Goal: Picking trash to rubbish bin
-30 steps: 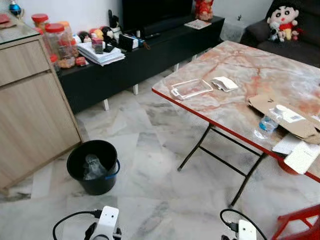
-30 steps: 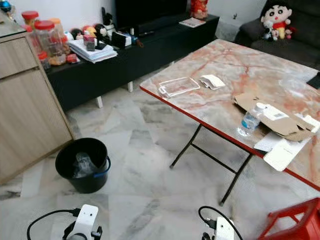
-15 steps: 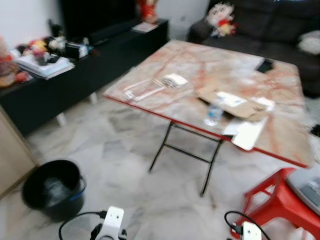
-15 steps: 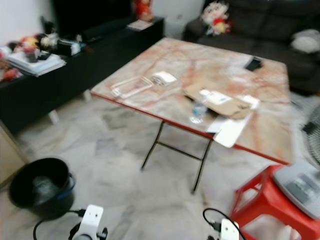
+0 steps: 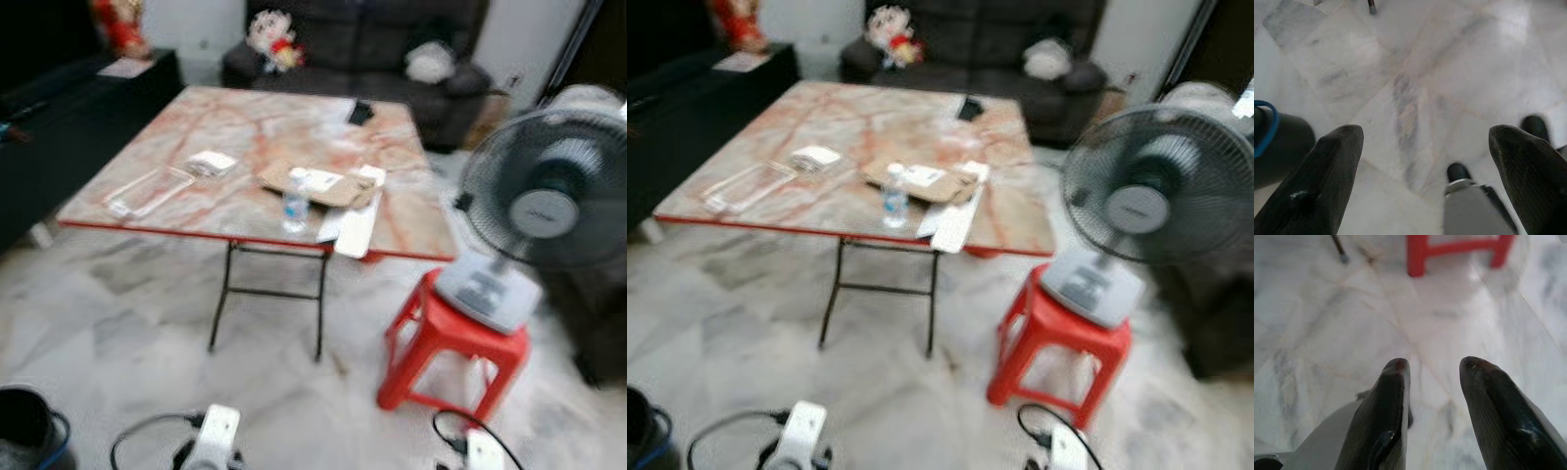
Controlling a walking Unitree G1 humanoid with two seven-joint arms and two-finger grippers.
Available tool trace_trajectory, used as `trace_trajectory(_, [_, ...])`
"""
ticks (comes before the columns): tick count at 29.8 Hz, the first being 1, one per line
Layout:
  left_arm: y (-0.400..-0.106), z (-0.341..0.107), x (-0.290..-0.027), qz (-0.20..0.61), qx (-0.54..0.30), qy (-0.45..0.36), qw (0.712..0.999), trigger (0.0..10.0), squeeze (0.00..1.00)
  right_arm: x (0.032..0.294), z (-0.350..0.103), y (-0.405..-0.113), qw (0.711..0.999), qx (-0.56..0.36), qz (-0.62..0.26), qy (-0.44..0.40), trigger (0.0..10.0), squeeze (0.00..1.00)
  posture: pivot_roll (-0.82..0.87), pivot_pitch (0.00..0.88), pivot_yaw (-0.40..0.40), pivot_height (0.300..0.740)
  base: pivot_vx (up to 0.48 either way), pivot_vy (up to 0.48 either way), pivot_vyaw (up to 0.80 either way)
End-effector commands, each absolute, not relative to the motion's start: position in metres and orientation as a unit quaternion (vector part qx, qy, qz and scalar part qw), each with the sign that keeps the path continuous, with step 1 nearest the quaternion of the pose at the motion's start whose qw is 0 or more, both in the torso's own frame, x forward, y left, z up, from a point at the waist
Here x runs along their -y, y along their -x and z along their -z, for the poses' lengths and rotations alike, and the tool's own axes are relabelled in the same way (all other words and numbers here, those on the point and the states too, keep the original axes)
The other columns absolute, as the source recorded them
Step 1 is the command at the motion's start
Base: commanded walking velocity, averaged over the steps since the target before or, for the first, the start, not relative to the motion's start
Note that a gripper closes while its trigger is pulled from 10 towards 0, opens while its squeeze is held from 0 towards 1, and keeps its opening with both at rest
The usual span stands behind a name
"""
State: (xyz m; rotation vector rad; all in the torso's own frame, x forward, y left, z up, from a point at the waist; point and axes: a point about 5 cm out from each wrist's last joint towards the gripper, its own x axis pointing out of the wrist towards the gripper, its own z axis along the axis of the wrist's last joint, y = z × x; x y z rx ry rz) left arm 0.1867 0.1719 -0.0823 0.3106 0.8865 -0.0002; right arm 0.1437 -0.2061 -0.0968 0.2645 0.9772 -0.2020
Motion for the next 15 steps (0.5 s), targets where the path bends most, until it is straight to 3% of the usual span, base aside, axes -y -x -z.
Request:
trace_trajectory(1, [-0.1876, 0.0826, -0.1652, 0.012, -0.429, -0.150, 0.891, 10.0, 0.00, 0.2094, 0.0965, -0.1430, 0.870, -0.467, 0.101, -0.122, 10.0, 0.00, -0.07, 0.000, -0.043, 0.740, 0.000, 0.000, -0.78])
trace_trajectory(13, [-0.1870, 0.0829, -0.1660, 0.013, -0.430, -0.151, 0.890, 10.0, 0.00, 0.2091, 0.0971, -0.1414, 0.869, -0.468, 0.103, -0.125, 10.0, 0.00, -0.07, 0.000, -0.039, 0.740, 0.000, 0.000, -0.78])
trace_trajectory(15, [-0.1867, 0.0830, -0.1665, 0.013, -0.431, -0.150, 0.890, 10.0, 0.00, 0.2089, 0.0972, -0.1409, 0.869, -0.467, 0.105, -0.126, 10.0, 0.00, -0.07, 0.000, -0.037, 0.740, 0.000, 0.000, 0.00])
